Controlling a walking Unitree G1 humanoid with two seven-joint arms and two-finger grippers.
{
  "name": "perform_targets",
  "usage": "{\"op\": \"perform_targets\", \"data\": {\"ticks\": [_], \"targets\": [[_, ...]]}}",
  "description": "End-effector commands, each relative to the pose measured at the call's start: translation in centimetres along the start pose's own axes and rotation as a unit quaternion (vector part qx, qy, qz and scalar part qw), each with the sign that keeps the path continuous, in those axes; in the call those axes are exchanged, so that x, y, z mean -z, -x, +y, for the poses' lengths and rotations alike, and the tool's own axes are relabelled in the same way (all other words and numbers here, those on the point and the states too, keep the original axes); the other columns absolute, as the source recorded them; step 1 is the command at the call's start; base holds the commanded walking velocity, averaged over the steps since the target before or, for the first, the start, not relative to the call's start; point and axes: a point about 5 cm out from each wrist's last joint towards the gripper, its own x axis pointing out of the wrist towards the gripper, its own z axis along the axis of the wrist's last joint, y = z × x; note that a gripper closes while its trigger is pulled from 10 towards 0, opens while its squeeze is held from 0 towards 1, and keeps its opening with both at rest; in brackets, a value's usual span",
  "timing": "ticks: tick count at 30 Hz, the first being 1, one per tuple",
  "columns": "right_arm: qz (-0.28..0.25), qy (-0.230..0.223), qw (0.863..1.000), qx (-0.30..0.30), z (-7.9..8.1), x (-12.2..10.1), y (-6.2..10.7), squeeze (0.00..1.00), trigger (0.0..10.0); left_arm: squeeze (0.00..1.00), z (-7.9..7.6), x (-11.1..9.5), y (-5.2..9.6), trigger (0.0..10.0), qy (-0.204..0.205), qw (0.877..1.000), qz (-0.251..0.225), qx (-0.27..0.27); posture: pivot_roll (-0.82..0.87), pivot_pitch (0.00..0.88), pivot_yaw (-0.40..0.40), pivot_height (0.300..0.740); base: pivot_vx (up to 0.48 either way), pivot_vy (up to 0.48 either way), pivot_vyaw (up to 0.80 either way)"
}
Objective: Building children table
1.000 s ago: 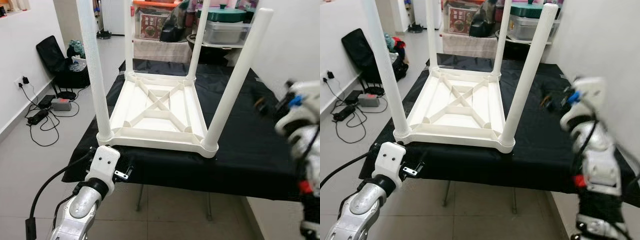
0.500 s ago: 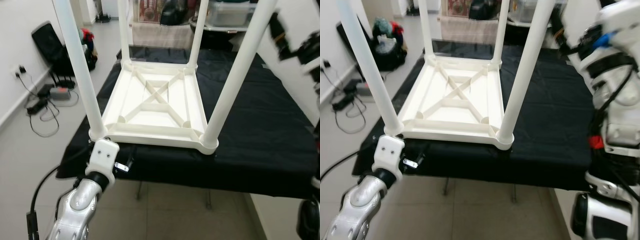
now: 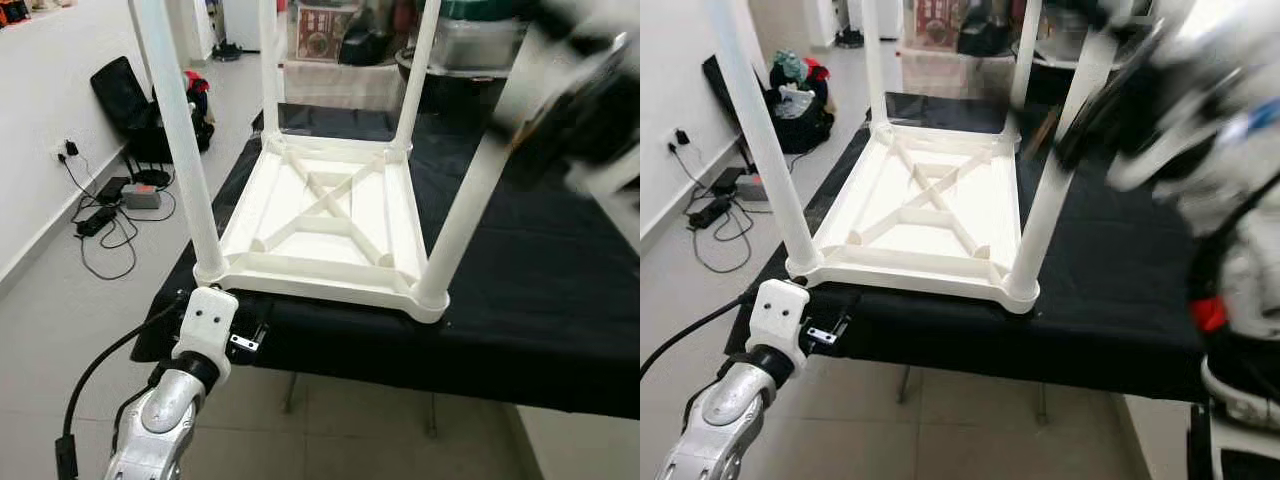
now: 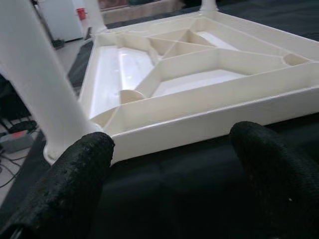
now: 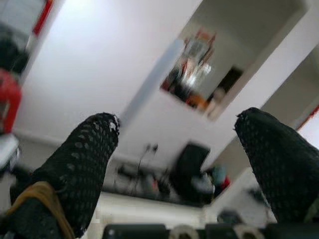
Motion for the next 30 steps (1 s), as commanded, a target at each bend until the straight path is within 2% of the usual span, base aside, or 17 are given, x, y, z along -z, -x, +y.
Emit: {"op": "perform_targets", "data": {"ticks": [1, 3, 6, 7, 9, 11, 12, 16, 17, 18, 20, 21, 22, 23, 25, 29, 30], "targets": [[0.003, 0.02, 1.0, -0.011, -0.3, -0.7, -0.1, 0.0, 10.0, 0.0, -0.1, 0.3, 0.0, 10.0, 0.008, 1.0, 0.007, 0.005, -0.08, 0.02, -0.063, 0.74, 0.0, 0.0, 0.0], [0.082, 0.088, 0.992, -0.05, -0.5, -0.2, 0.1, 0.0, 10.0, 0.0, -0.2, 0.3, 0.0, 10.0, 0.007, 1.0, 0.008, 0.004, -0.08, 0.019, -0.059, 0.74, 0.0, 0.0, 0.0], [0.121, 0.118, 0.983, -0.067, -0.5, 0.2, 0.2, 0.0, 10.0, 0.0, -0.2, 0.3, 0.0, 10.0, 0.007, 1.0, 0.008, 0.004, -0.08, 0.019, -0.059, 0.74, 0.0, 0.0, 0.0], [0.174, 0.162, 0.968, -0.081, -1.0, 0.6, 0.7, 0.0, 10.0, 0.0, -0.2, 0.3, 0.0, 10.0, 0.007, 1.0, 0.008, 0.004, -0.09, 0.019, -0.056, 0.74, 0.0, 0.0, 0.0], [0.227, 0.206, 0.948, -0.081, -2.2, 0.7, 1.4, 0.0, 10.0, 0.0, -0.2, 0.3, -0.1, 10.0, 0.008, 1.0, 0.008, 0.005, -0.1, 0.02, -0.057, 0.74, 0.0, 0.0, 0.0], [0.238, 0.22, 0.944, -0.065, -2.9, 0.6, 1.5, 0.0, 10.0, 0.0, -0.2, 0.3, -0.1, 10.0, 0.008, 1.0, 0.008, 0.006, -0.1, 0.018, -0.06, 0.74, 0.0, 0.0, 0.0], [0.229, 0.227, 0.946, -0.026, -3.7, 0.5, 1.3, 0.0, 10.0, 0.0, -0.2, 0.3, -0.1, 10.0, 0.009, 1.0, 0.008, 0.007, -0.1, 0.018, -0.06, 0.74, 0.0, 0.0, 0.0], [0.222, 0.234, 0.946, -0.002, -4.2, 0.5, 1.2, 0.0, 10.0, 0.0, -0.2, 0.3, -0.2, 10.0, 0.009, 1.0, 0.008, 0.007, -0.09, 0.018, -0.063, 0.74, 0.0, 0.0, 0.0], [0.193, 0.208, 0.958, 0.026, -4.4, 0.3, 0.9, 0.0, 10.0, 0.0, -0.3, 0.3, -0.2, 10.0, 0.009, 1.0, 0.008, 0.007, -0.08, 0.021, -0.067, 0.74, 0.0, 0.0, 0.0], [0.131, 0.154, 0.977, 0.074, -4.7, -0.5, 0.5, 0.0, 10.0, 0.0, -0.3, 0.3, -0.1, 10.0, 0.01, 1.0, 0.008, 0.005, -0.08, 0.022, -0.068, 0.74, 0.0, 0.0, 0.0], [0.131, 0.154, 0.977, 0.074, -4.7, -0.5, 0.5, 0.0, 10.0, 0.0, -0.3, 0.3, -0.1, 10.0, 0.01, 1.0, 0.008, 0.005, -0.08, 0.022, -0.068, 0.74, 0.0, 0.0, 0.0], [0.071, 0.104, 0.985, 0.115, -5.0, -1.2, 0.5, 0.0, 10.0, 0.0, -0.3, 0.3, -0.1, 10.0, 0.01, 1.0, 0.008, 0.003, -0.08, 0.023, -0.068, 0.74, 0.0, 0.0, 0.0], [0.026, 0.064, 0.983, 0.17, -5.7, -1.7, 0.9, 0.0, 10.0, 0.0, -0.3, 0.3, -0.1, 10.0, 0.011, 1.0, 0.009, 0.002, -0.08, 0.022, -0.068, 0.74, 0.0, 0.0, 0.0], [0.026, 0.064, 0.983, 0.17, -5.7, -1.7, 0.9, 0.0, 10.0, 0.0, -0.3, 0.3, -0.1, 10.0, 0.011, 1.0, 0.009, 0.002, -0.08, 0.022, -0.068, 0.74, 0.0, 0.0, 0.0], [-0.011, 0.024, 0.969, 0.248, -6.7, -1.8, 1.6, 0.0, 10.0, 0.0, -0.2, 0.4, -0.1, 10.0, 0.011, 1.0, 0.01, 0.003, -0.09, 0.021, -0.065, 0.74, 0.0, 0.0, 0.0], [-0.022, 0.01, 0.954, 0.298, -7.3, -1.3, 2.3, 0.0, 10.0, 0.0, -0.2, 0.5, -0.1, 10.0, 0.011, 1.0, 0.011, 0.004, -0.08, 0.019, -0.067, 0.74, 0.0, 0.0, 0.0], [-0.026, 0.009, 0.944, 0.327, -7.5, -1.1, 2.6, 0.0, 10.0, 0.0, -0.2, 0.5, 0.0, 10.0, 0.01, 1.0, 0.012, 0.004, -0.08, 0.017, -0.067, 0.74, 0.0, 0.0, 0.0]]}}
